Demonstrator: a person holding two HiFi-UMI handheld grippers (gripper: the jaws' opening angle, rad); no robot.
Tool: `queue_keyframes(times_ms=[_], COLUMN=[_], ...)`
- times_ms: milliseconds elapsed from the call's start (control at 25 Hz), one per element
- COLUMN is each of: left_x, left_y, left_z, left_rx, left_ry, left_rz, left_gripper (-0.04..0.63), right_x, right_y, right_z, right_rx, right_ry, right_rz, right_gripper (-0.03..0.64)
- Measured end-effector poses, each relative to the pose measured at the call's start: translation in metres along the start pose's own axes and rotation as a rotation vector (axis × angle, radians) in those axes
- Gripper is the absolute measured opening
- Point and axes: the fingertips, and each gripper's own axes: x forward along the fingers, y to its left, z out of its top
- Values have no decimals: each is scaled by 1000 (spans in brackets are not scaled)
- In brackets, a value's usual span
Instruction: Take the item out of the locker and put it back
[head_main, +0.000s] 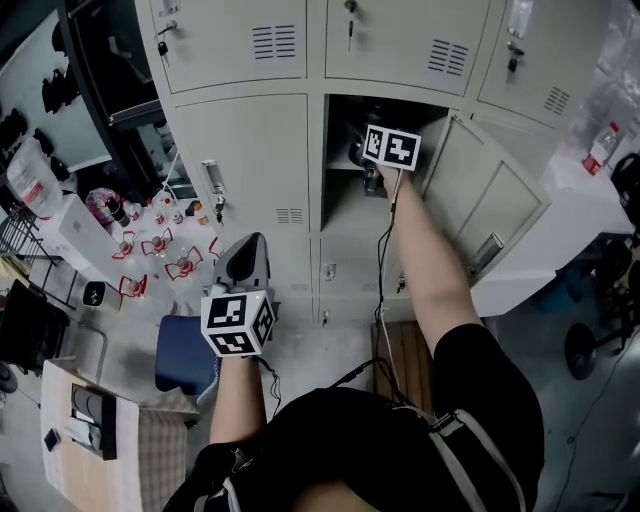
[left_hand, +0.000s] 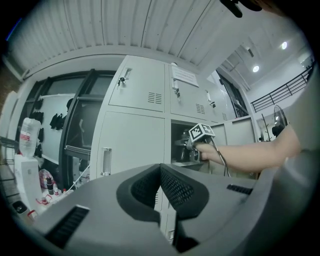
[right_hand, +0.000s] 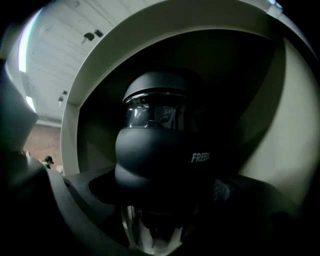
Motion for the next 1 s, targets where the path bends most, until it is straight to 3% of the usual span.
queue_keyframes(times_ms=[160,280,840,1000], left_x=[-1,-4,-16,-21], left_y=[-12,-20,-66,-82], left_z=[-4,-5,-18,-17], left_rx=[2,3,-9,-6], left_ry=[10,14,34,22], left_rz=[-17,-28,-83,-104], left_gripper=[12,12,12,12], right_x=[-17,-35,-160,-204], right_y=[10,16,66,72], right_z=[-2,-4,-33,-42], right_rx=[255,328,59,-29], right_ry=[7,-9,-112,-150], right_rz=[146,199,228,187], right_gripper=[454,454,457,456])
